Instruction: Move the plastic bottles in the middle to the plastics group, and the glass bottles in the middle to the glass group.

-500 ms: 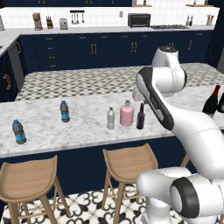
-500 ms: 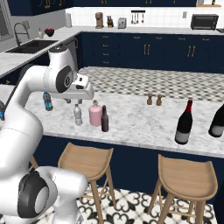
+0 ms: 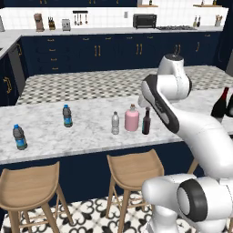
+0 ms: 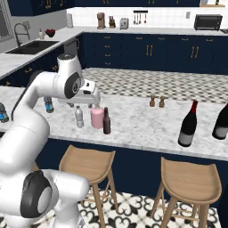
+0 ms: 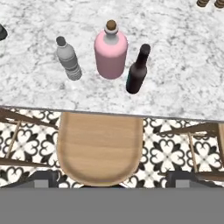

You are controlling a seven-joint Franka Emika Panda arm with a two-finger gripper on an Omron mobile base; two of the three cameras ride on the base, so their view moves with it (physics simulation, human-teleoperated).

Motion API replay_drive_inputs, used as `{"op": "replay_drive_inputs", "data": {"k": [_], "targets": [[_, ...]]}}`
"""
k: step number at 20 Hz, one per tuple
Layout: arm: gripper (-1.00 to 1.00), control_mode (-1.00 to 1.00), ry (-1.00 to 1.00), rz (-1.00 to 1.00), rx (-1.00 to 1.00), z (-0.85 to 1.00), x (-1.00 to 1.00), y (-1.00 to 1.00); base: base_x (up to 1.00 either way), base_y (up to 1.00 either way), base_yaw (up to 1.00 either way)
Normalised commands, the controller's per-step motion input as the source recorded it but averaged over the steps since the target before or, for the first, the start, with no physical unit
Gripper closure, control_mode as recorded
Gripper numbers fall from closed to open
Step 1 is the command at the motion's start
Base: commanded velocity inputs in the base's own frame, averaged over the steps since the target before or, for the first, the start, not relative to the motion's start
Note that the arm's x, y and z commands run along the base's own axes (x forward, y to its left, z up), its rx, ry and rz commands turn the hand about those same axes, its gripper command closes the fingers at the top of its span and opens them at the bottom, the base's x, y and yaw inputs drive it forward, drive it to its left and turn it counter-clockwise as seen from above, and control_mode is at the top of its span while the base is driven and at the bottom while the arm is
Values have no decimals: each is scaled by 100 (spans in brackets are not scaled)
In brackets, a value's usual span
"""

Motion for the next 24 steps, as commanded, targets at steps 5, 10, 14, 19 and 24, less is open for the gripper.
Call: {"op": "replay_drive_inputs", "data": {"k": [5,10,14,19,24], "targets": [[-100,-100,1,10,3,-22,63,-32,0,0,0],[-100,-100,0,15,3,-30,52,-47,0,0,0],[-100,-100,-1,12,6,-28,66,-36,0,0,0],[-100,-100,1,2,1,-39,71,-7,0,0,0],[-100,-100,1,0,0,-35,64,5,0,0,0]]}}
